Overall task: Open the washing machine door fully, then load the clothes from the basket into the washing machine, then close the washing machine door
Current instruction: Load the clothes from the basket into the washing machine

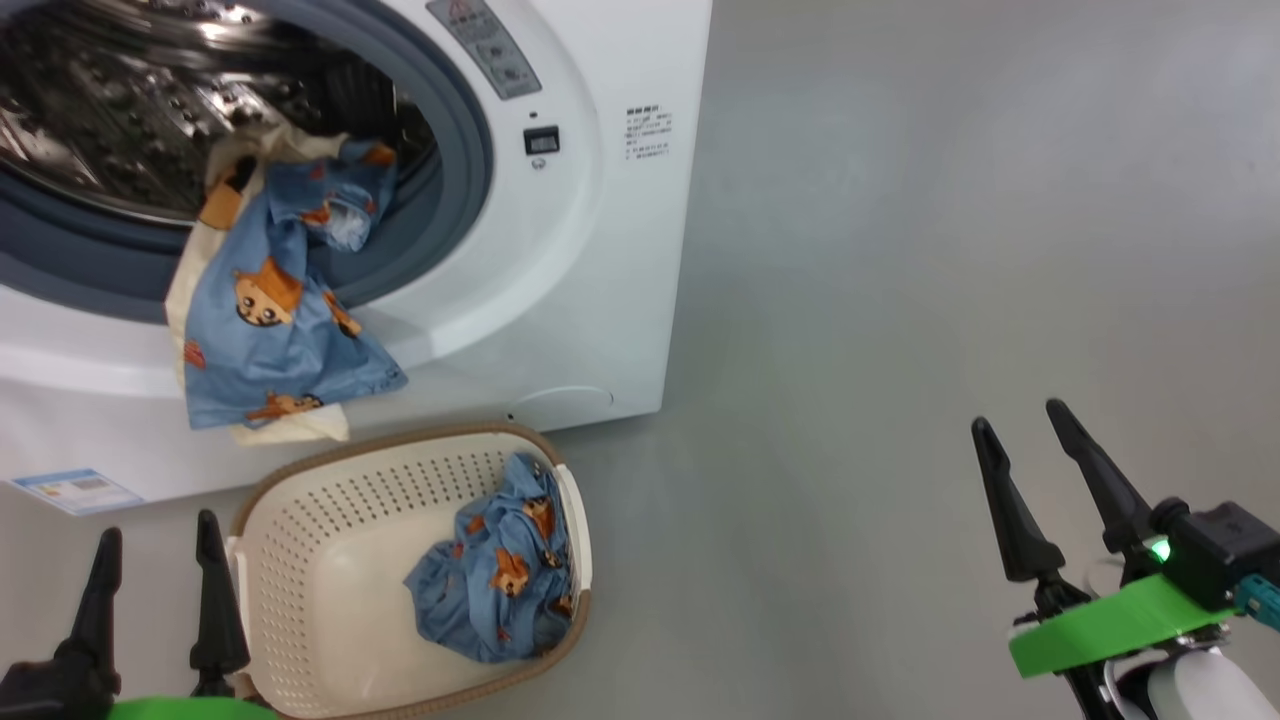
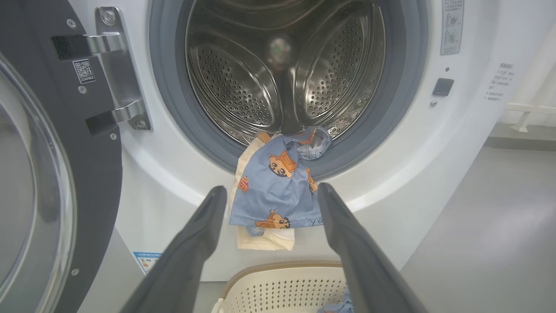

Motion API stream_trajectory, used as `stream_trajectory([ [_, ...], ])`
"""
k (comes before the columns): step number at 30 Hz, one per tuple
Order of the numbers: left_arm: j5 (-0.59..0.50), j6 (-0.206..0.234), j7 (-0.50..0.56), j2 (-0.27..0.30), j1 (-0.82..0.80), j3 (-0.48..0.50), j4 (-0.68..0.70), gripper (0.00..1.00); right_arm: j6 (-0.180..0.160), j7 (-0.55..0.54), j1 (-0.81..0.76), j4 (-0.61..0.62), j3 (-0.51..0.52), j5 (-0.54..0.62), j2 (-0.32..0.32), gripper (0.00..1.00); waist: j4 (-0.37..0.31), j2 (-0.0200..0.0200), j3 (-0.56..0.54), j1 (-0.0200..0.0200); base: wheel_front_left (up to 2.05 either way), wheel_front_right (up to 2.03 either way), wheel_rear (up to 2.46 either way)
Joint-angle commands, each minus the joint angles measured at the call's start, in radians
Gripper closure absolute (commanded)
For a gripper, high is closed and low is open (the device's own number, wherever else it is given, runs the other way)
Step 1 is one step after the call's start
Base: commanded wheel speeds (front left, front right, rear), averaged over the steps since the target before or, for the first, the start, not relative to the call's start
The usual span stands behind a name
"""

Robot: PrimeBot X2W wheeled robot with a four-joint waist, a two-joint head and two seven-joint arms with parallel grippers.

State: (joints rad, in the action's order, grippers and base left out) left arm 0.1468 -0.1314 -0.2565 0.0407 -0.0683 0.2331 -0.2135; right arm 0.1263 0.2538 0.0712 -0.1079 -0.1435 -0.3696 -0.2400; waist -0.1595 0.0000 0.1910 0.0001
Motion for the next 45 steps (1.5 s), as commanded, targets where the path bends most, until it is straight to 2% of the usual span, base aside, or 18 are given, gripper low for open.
stream_trajectory([
  [1,-0.007,0.003,-0.005,0.012,-0.038,0.024,0.009,0.0,0.004,0.008,0.038,0.029,-0.02,0.003,-0.011,0.0,-0.004,0.0,0.033,-0.0001,0.0,0.0,0.0],
  [21,-0.004,0.001,-0.005,0.084,-0.256,0.01,-0.114,0.0,0.004,0.008,0.2,0.046,-0.05,0.022,0.036,0.0,-0.017,0.0,0.257,-0.0001,0.0,0.0,0.0],
  [45,0.003,0.001,-0.005,0.159,-0.54,0.003,-0.315,0.0,0.004,0.008,0.319,0.066,-0.056,0.034,0.072,0.0,-0.021,0.0,0.454,-0.0001,0.0,0.0,0.0],
])
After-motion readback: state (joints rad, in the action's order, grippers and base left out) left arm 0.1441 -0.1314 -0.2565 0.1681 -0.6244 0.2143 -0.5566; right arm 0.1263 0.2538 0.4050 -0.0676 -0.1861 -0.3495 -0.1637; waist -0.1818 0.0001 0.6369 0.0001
